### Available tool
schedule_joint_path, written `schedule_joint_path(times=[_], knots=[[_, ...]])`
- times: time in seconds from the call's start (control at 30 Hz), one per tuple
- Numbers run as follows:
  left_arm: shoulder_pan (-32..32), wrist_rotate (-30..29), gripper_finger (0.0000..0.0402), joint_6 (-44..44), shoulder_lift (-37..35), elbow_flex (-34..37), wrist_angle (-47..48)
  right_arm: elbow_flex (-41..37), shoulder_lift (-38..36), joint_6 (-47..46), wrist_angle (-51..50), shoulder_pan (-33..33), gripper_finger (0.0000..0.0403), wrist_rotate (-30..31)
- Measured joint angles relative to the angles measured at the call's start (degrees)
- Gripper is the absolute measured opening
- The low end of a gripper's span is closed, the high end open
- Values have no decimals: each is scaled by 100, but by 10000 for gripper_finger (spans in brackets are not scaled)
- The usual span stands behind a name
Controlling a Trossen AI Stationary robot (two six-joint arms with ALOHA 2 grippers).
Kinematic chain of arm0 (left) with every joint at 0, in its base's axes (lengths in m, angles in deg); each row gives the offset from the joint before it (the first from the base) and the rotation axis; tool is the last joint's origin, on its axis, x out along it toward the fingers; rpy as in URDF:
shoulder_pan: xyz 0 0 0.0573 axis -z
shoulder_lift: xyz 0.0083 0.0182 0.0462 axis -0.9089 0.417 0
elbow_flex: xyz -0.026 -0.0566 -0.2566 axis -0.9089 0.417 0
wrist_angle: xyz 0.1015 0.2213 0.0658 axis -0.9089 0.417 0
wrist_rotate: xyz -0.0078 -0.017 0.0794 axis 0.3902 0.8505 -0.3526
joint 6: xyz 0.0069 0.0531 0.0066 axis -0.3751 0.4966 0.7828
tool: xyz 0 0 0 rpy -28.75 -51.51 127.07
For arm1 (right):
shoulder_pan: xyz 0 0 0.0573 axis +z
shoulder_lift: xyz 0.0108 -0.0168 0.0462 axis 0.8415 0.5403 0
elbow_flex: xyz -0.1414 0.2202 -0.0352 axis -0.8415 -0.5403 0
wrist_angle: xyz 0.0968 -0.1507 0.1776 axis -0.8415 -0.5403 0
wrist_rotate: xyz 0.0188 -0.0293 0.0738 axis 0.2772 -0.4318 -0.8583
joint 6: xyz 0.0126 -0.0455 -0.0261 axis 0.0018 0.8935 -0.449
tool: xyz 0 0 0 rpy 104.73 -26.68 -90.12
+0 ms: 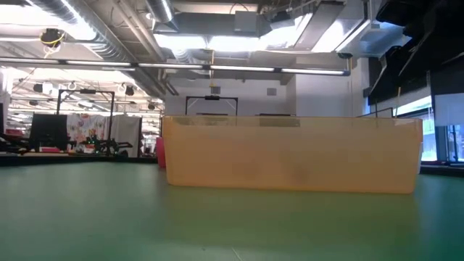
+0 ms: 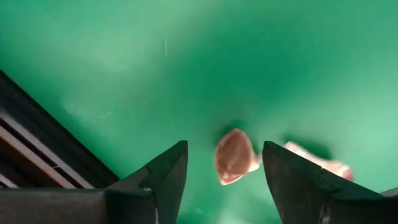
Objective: Sort produce into baskets
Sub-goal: Put the brown mushroom into the orange bin
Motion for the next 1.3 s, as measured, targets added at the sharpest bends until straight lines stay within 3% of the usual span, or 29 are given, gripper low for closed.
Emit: schedule_joint_path(times=[0.37, 0.67, 0.83, 1.03, 1.3], knots=[[103, 2, 134, 1159, 392, 0, -239, 0, -1, -12, 0, 0, 399, 2], [32, 66, 41, 1790, 406, 0, -300, 0, 0, -13, 2, 0, 399, 4], [-250, -3, 29, 2300, 380, -137, -293, 0, -1, -13, 2, 0, 399, 4], [-805, -1086, 49, 3002, 59, -418, -282, 0, 0, -13, 0, 0, 399, 4], [-1896, -2613, 42, 4510, -280, -821, -514, 0, 0, -13, -1, 0, 399, 7]])
